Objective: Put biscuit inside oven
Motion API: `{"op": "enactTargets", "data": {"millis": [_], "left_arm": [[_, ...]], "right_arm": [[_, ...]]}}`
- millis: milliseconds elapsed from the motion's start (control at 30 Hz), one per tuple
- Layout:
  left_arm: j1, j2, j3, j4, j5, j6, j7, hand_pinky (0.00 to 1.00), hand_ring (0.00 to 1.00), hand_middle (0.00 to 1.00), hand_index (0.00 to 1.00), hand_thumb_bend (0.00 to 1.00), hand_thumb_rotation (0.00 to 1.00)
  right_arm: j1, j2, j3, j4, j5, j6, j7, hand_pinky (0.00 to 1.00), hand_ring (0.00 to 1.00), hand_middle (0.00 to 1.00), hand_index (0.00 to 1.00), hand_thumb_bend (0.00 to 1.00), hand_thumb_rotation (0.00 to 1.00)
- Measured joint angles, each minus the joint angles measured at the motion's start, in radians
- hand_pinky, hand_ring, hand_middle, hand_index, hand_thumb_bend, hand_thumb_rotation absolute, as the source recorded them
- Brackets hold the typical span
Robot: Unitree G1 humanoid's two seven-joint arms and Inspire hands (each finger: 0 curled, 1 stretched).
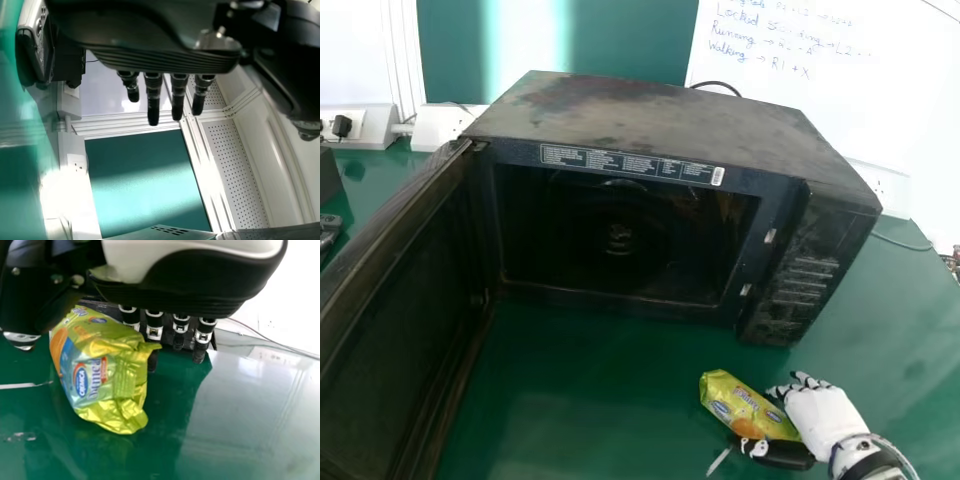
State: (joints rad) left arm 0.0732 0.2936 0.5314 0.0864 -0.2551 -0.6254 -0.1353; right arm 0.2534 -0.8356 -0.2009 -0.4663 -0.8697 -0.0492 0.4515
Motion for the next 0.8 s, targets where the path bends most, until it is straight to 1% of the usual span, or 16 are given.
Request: {"op": "enactTargets", "data": {"millis": [67,167,333,533,800], "left_arm": [[0.001,0.000,0.000,-0.003,0.000,0.000,0.000,0.76,0.89,0.96,0.98,0.87,1.00],[0.002,0.000,0.000,-0.004,0.001,0.000,0.000,0.76,0.89,0.96,0.98,0.87,0.99],[0.004,-0.006,0.000,-0.009,0.001,0.000,0.000,0.75,0.89,0.96,0.98,0.87,1.00],[0.021,-0.007,0.000,-0.016,0.001,0.000,0.000,0.76,0.89,0.96,0.98,0.87,0.99],[0.034,-0.008,0.000,-0.039,-0.001,0.000,-0.003,0.76,0.88,0.96,0.98,0.87,0.99]], "right_arm": [[-0.001,0.000,0.003,0.016,-0.008,-0.003,-0.007,0.91,0.81,0.83,0.81,0.94,0.52],[-0.009,0.000,0.011,0.028,-0.021,-0.011,-0.021,0.89,0.80,0.82,0.81,0.94,0.52],[-0.027,-0.001,0.022,0.051,-0.038,-0.021,-0.035,0.91,0.81,0.82,0.81,0.93,0.51],[-0.037,-0.005,0.027,0.069,-0.050,-0.039,-0.052,0.90,0.80,0.82,0.80,0.94,0.50],[-0.042,-0.026,0.046,0.078,-0.093,-0.050,-0.069,0.88,0.81,0.83,0.82,0.92,0.53]]}}
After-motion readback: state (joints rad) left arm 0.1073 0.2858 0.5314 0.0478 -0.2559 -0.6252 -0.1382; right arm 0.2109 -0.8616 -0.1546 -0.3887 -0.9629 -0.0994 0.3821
